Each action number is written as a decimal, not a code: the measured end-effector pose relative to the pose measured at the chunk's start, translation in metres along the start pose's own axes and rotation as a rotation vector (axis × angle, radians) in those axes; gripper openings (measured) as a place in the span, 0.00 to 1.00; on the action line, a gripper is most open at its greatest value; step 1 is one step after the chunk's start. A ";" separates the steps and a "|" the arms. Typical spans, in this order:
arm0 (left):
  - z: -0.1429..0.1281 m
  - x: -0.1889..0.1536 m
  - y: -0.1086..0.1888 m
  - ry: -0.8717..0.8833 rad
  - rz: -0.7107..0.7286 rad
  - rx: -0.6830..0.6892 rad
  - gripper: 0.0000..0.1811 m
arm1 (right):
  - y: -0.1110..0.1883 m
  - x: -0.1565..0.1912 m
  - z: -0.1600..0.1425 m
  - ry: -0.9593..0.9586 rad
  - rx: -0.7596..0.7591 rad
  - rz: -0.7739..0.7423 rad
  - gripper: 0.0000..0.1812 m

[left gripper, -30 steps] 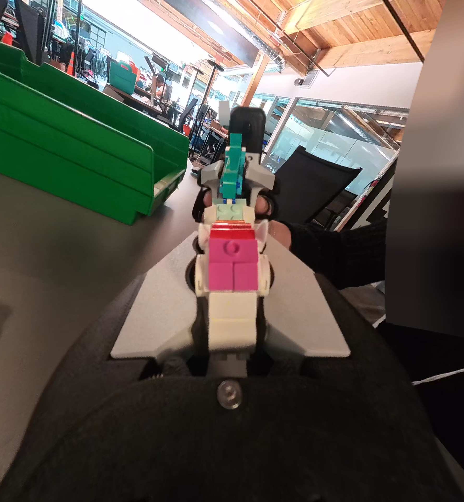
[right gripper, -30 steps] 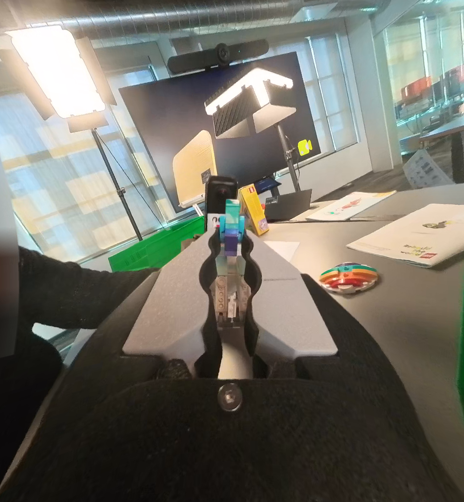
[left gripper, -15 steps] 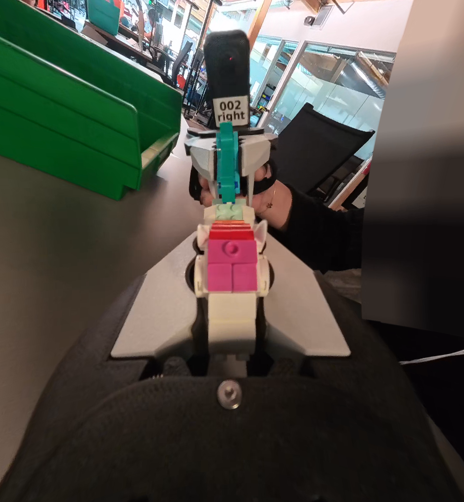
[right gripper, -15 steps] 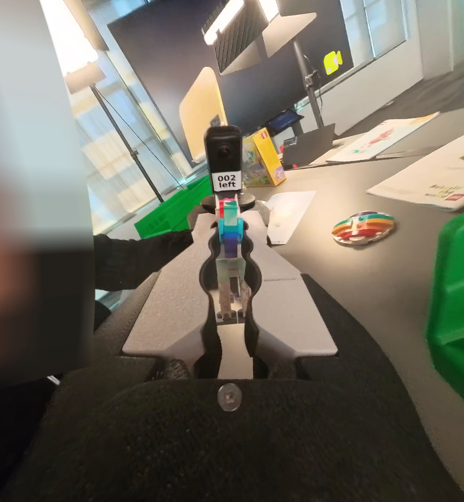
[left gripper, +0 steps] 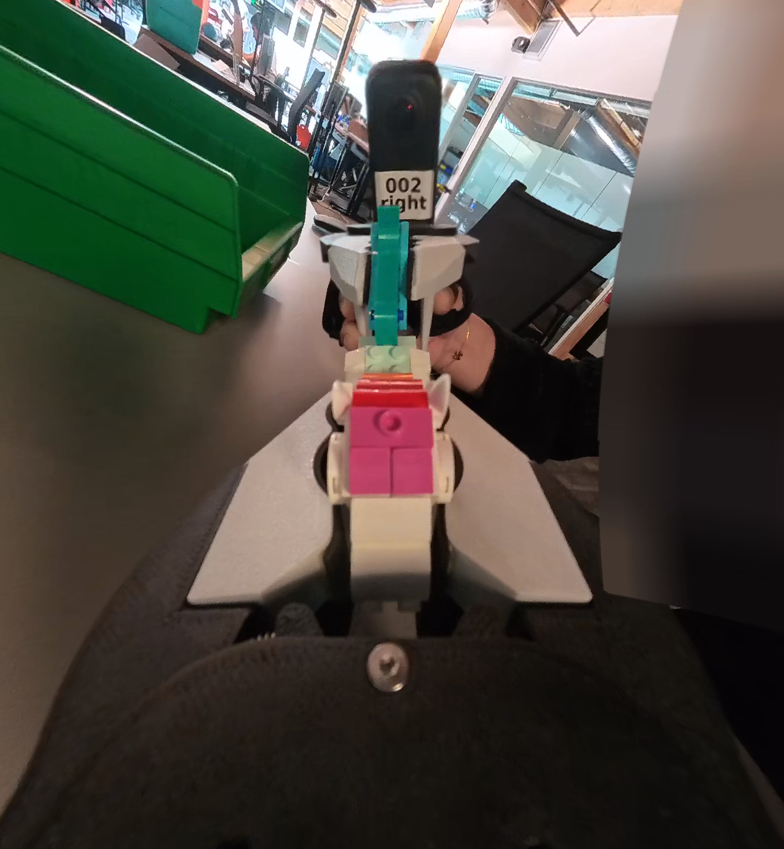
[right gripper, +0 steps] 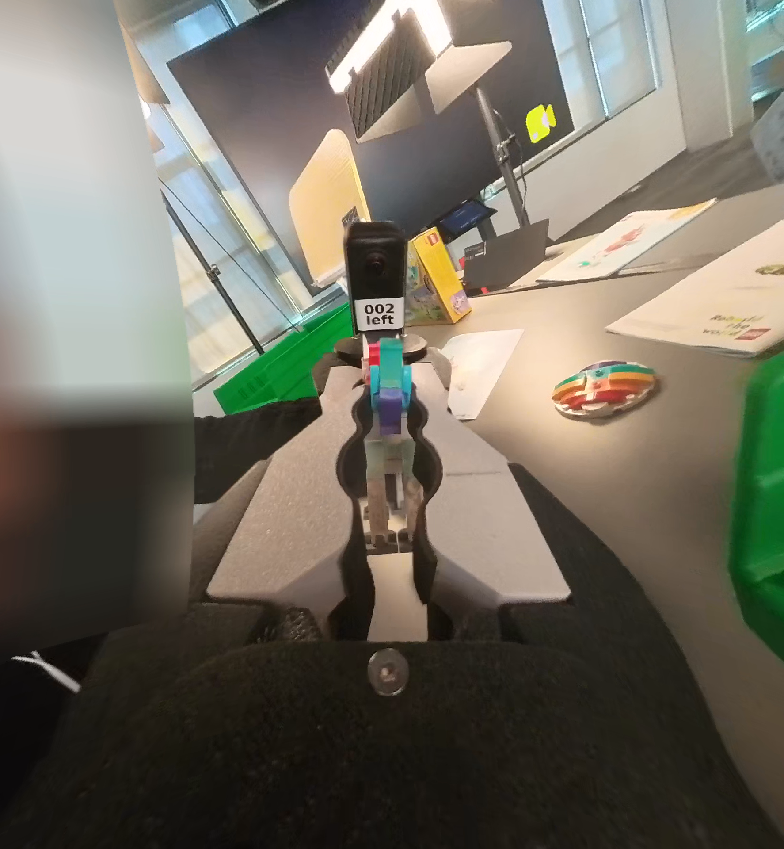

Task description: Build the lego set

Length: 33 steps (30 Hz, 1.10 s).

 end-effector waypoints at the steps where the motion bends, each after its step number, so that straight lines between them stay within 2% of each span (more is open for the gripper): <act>1: 0.000 0.000 0.000 0.003 -0.003 -0.003 0.20 | 0.000 0.001 0.001 0.018 -0.002 -0.007 0.07; 5: 0.003 -0.002 0.001 -0.029 0.012 -0.031 0.21 | -0.003 0.002 0.005 0.084 -0.061 -0.028 0.07; 6: 0.003 -0.001 0.002 -0.048 0.042 -0.026 0.21 | -0.003 0.004 0.007 0.128 -0.072 -0.035 0.09; 7: 0.002 0.000 0.003 -0.071 0.086 -0.020 0.21 | -0.001 0.006 0.010 0.174 -0.092 -0.046 0.16; 11: -0.005 0.005 0.008 -0.170 0.286 0.069 0.17 | 0.018 0.011 0.031 0.449 -0.240 -0.206 0.24; 13: -0.009 0.006 0.006 -0.198 0.348 0.115 0.19 | 0.028 0.015 0.040 0.605 -0.302 -0.320 0.21; 16: -0.016 0.009 0.000 -0.232 0.402 0.183 0.21 | 0.033 0.018 0.043 0.771 -0.310 -0.451 0.18; 21: -0.018 0.008 -0.003 -0.264 0.429 0.198 0.20 | 0.033 0.016 0.039 0.890 -0.286 -0.569 0.16; 23: -0.022 0.011 -0.003 -0.257 0.456 0.212 0.29 | 0.036 0.016 0.039 0.924 -0.292 -0.612 0.16; 28: -0.024 0.002 0.009 -0.284 0.529 0.146 0.46 | 0.043 0.019 0.042 1.001 -0.324 -0.705 0.17; 33: -0.051 -0.038 0.051 -0.334 0.603 0.011 0.44 | 0.039 0.024 0.041 1.048 -0.318 -0.708 0.19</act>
Point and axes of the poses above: each gripper's, where its closed fingertips meet, y back along the fingers, z out of its top, x = y × z across the jaws, the point moved 6 cm from there along y, back along the fingers, and after that the axes turned 14 degrees about y, right-handed, at the moved point
